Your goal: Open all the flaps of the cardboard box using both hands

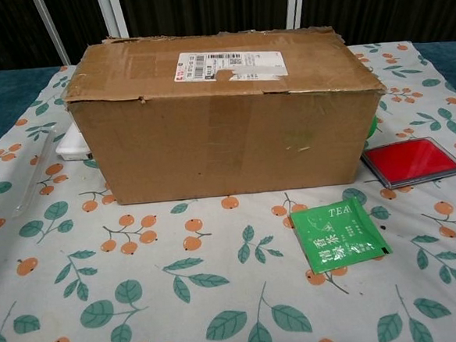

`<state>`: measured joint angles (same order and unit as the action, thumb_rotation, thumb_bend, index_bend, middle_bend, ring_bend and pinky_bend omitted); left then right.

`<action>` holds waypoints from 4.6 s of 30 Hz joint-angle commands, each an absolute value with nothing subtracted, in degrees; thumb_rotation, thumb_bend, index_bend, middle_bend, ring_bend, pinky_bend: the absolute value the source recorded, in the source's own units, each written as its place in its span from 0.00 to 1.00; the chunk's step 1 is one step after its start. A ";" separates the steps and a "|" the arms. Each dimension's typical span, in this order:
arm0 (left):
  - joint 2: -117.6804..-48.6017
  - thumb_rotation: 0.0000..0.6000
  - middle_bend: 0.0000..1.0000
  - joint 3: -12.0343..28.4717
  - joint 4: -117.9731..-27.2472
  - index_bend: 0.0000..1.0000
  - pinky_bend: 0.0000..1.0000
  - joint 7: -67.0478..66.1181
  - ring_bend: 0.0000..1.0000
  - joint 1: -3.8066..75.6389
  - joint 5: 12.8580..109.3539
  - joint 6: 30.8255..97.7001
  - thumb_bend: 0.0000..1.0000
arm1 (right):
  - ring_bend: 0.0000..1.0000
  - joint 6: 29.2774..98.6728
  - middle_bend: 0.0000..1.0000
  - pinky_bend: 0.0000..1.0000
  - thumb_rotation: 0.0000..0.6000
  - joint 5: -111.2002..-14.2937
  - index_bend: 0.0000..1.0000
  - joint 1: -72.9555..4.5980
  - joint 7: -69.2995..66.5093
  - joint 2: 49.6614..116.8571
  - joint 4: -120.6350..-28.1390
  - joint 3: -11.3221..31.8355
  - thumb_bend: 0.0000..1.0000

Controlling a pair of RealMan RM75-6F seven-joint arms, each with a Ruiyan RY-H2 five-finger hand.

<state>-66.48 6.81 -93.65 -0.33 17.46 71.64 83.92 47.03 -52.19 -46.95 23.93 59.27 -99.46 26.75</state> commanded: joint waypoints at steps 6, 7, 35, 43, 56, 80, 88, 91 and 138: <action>-66.45 1.00 0.00 7.36 -93.68 0.00 0.00 0.26 0.00 17.20 71.53 82.64 0.24 | 0.20 42.74 0.23 0.25 1.00 -37.98 0.23 -58.26 29.02 68.06 -90.09 25.37 1.00; -66.44 1.00 0.00 7.42 -93.67 0.00 0.00 0.33 0.00 17.17 71.50 82.49 0.24 | 0.22 42.72 0.25 0.25 1.00 -37.15 0.24 -58.97 29.29 68.59 -89.52 25.10 1.00; -66.73 1.00 0.00 9.40 -92.58 0.00 0.00 1.29 0.00 16.31 71.09 79.65 0.24 | 0.36 46.84 0.40 0.28 1.00 -27.76 0.33 -65.65 30.48 76.13 -86.55 17.63 1.00; -66.72 1.00 0.00 9.76 -92.80 0.00 0.00 1.36 0.00 15.98 71.54 79.37 0.24 | 0.38 48.50 0.42 0.28 1.00 -26.99 0.34 -65.96 30.57 76.09 -88.80 16.24 1.00; -66.61 1.00 0.00 10.21 -93.07 0.00 0.00 1.50 0.00 15.59 71.75 78.86 0.24 | 0.44 50.55 0.50 0.28 1.00 -27.15 0.37 -66.86 31.28 76.77 -90.38 15.17 1.00; -66.56 1.00 0.00 10.86 -93.15 0.00 0.00 1.71 0.00 15.26 71.44 77.85 0.24 | 0.58 51.93 0.61 0.28 1.00 -23.87 0.40 -69.75 33.95 73.00 -94.02 16.52 1.00; -66.81 1.00 0.00 11.03 -92.80 0.00 0.00 1.31 0.00 15.21 71.22 77.78 0.24 | 0.58 52.95 0.61 0.28 1.00 -19.39 0.40 -71.91 36.82 69.37 -98.82 17.32 1.00; -66.90 1.00 0.00 11.03 -92.74 0.00 0.00 1.32 0.00 15.19 71.24 77.68 0.24 | 0.58 53.81 0.61 0.28 1.00 -17.36 0.40 -73.07 38.52 67.55 -101.43 17.46 1.00; -67.85 1.00 0.00 10.64 -92.67 0.00 0.00 0.54 0.00 14.99 72.73 77.83 0.24 | 0.58 58.23 0.60 0.29 1.00 13.93 0.40 -81.78 43.87 43.43 -134.99 25.30 1.00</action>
